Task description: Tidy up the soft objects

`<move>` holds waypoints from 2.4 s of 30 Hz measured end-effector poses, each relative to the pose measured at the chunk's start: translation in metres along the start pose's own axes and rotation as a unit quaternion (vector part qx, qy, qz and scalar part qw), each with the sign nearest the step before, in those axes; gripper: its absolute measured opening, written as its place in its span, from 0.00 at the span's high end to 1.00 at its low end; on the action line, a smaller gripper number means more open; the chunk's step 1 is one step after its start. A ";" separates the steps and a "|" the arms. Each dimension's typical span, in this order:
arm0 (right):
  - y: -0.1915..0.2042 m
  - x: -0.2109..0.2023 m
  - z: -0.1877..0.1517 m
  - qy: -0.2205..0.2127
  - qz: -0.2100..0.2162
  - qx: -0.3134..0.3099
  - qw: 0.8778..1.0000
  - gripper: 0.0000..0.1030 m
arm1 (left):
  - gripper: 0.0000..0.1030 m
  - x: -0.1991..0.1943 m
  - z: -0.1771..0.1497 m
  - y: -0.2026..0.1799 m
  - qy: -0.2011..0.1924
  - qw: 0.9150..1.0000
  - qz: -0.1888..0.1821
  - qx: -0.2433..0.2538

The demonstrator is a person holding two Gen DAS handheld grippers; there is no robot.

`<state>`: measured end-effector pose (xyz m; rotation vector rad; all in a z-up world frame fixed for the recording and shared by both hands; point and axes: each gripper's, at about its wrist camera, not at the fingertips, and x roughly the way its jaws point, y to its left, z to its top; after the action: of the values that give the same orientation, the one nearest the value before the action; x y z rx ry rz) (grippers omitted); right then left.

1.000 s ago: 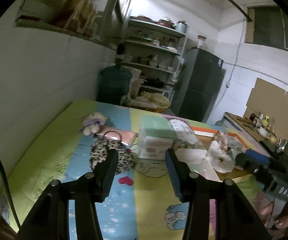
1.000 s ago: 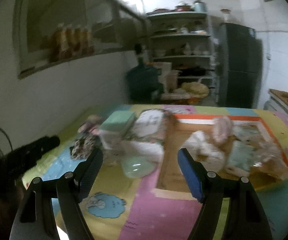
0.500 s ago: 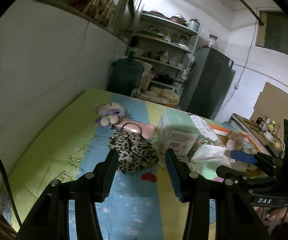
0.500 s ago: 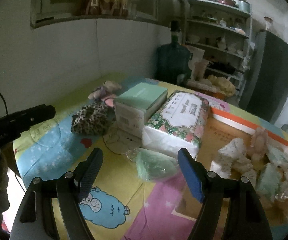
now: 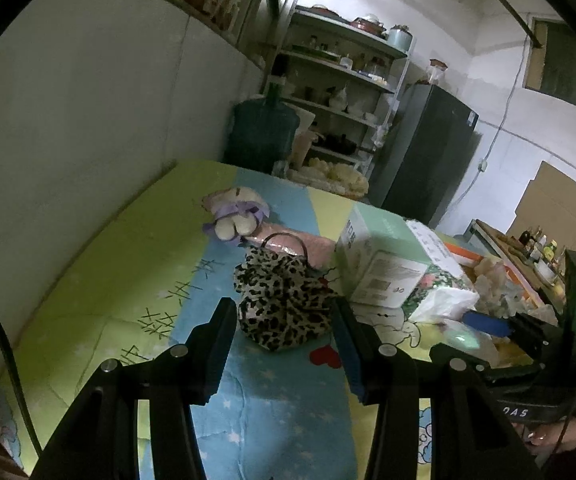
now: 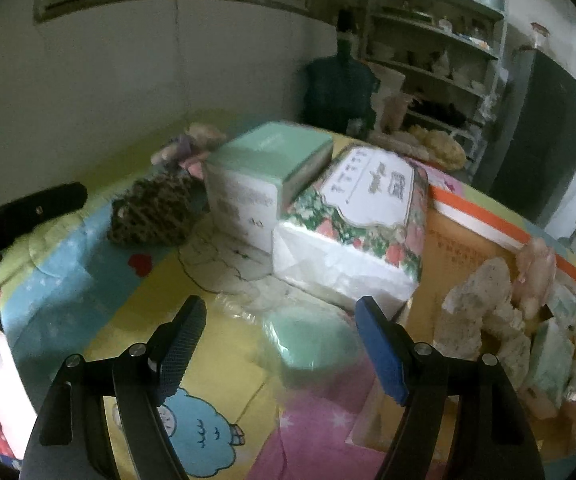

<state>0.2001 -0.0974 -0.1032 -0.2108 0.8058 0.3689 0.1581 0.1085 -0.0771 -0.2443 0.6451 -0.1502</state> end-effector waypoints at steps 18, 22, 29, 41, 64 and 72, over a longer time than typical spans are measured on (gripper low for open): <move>0.000 -0.028 -0.004 -0.051 0.026 0.039 0.998 0.52 | 0.53 0.060 0.009 0.009 0.063 0.998 0.027 -0.002; 0.005 -0.037 -0.001 -0.067 0.040 0.043 0.996 0.52 | 0.53 0.074 0.008 0.011 0.099 0.995 0.028 -0.005; 0.004 -0.041 -0.003 -0.073 0.054 0.052 0.994 0.51 | 0.57 0.075 0.011 0.016 0.098 0.995 0.022 -0.021; -0.002 -0.039 -0.005 -0.075 0.064 0.072 0.993 0.51 | 0.94 0.068 0.005 0.024 0.085 0.995 -0.017 -0.049; -0.001 -0.065 -0.009 -0.108 0.063 0.080 0.989 0.51 | 0.94 0.003 0.014 -0.013 -0.021 1.000 0.011 -0.001; -0.006 -0.079 -0.013 -0.122 0.056 0.085 0.987 0.51 | 0.94 -0.015 0.020 -0.034 -0.044 0.999 -0.005 0.022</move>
<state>0.1435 -0.1257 -0.0532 0.0395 0.6052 0.4206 0.1565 0.0828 -0.0435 -0.2111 0.5521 -0.1623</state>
